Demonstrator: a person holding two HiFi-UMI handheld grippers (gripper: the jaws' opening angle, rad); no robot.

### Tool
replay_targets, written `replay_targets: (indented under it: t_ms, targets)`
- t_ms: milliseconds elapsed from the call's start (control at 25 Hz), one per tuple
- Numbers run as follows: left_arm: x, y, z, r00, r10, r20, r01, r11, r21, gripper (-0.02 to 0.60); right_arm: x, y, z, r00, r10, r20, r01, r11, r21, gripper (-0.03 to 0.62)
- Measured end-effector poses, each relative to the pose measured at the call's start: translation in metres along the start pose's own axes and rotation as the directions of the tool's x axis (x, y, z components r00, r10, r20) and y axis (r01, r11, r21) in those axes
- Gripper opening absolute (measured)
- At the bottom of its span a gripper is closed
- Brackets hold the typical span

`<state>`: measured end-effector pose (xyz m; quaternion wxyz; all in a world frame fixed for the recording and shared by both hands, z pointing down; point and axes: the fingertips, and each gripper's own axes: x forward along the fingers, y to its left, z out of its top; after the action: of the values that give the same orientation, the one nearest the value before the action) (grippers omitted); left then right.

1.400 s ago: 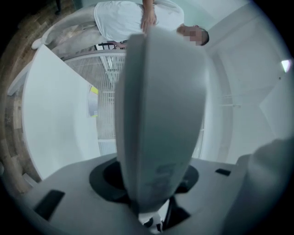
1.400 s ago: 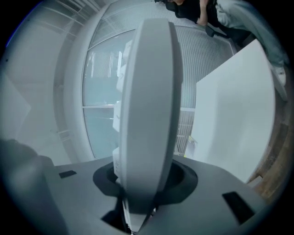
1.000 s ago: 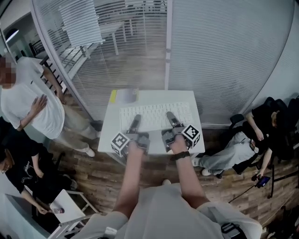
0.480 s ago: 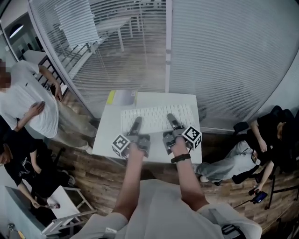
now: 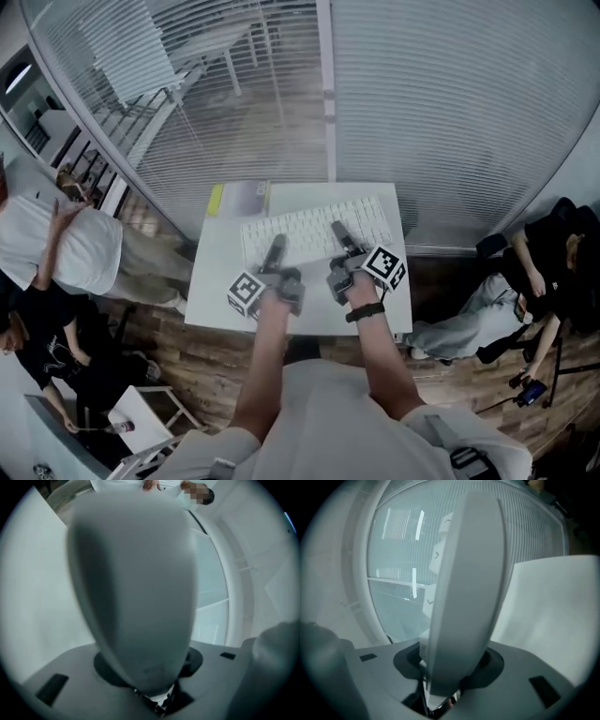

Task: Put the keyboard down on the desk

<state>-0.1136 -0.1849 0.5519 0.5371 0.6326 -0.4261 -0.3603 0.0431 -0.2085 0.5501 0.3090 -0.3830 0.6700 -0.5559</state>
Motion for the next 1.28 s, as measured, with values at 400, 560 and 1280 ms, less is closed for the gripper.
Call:
replay_targets:
  t_ms: [400,560,1280]
  targets:
    - [-0.003,0.002,0.0,1.0,-0.023,-0.014,0.023,1.0,-0.001,0.15,-0.006,-0.005,-0.004,0.999,0.035,0.028,-0.035,0.999,0.026,0.16]
    - [-0.002,-0.004,0.006,1.0,-0.021,-0.008,0.021,0.999,0.033,0.147,-0.002,-0.005,-0.006,0.998,0.068,0.007,-0.068,0.994,0.088,0.149]
    - [0.007,0.014,0.003,0.996,0.058,-0.07,-0.062,0.996,-0.064,0.147,-0.005,-0.018,-0.004,0.994,-0.108,0.021,0.105,0.99,0.092,0.144]
